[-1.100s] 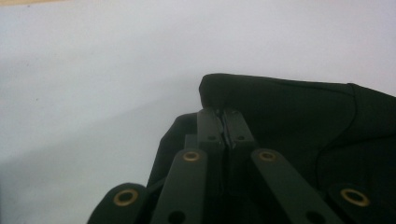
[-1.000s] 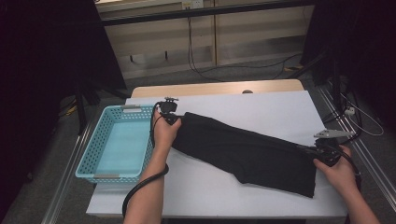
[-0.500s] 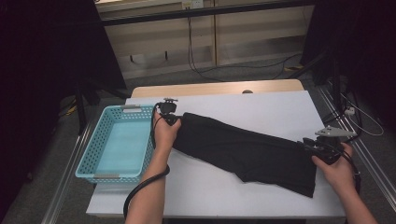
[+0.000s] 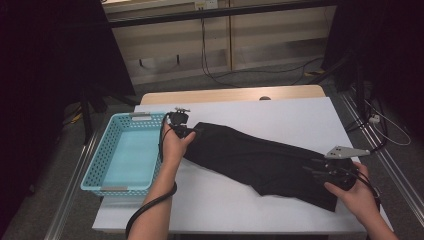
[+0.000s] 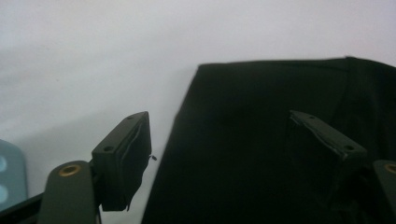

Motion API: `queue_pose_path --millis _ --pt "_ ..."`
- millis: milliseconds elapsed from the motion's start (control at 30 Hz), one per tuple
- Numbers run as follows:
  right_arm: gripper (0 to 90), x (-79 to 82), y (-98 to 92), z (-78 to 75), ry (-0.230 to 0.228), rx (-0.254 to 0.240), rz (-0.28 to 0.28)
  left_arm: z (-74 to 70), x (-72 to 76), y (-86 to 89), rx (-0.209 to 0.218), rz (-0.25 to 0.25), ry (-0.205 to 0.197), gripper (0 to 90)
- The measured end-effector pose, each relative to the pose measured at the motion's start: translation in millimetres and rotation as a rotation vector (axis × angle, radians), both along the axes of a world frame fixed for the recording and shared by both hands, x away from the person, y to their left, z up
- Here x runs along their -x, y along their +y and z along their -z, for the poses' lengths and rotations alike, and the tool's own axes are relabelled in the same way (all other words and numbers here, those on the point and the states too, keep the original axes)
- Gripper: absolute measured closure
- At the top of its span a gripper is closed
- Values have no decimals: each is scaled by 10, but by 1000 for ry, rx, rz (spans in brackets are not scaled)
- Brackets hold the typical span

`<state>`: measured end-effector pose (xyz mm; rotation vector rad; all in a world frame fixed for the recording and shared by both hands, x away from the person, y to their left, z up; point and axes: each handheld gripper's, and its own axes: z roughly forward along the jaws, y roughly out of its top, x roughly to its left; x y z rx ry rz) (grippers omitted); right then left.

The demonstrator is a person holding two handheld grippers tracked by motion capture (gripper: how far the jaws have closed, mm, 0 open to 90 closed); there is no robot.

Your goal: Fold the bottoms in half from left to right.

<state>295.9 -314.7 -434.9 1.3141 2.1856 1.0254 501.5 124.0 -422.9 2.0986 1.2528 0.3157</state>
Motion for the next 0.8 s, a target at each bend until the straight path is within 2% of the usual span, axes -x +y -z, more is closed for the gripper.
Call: queue_pose_path --millis 200,367,433,533,667,767,800 --pt "610 53 118 -7 24 -18 -35 -19 122 17 15 23 2 184" --pt "662 143 255 -18 34 -40 -90 -20 260 10 22 50 -15 178" --pt "663 181 319 -16 36 -52 -109 -26 314 1 18 65 -18 172" --pt "659 208 420 -13 32 -61 -138 -22 387 9 44 69 -6 160" --pt "649 191 579 31 35 -77 -191 2 469 9 41 64 -21 157" --pt "583 189 671 71 40 -85 -232 9 512 -9 39 81 -32 157" --pt "573 193 700 76 39 -85 -248 10 518 -14 39 86 -24 156"
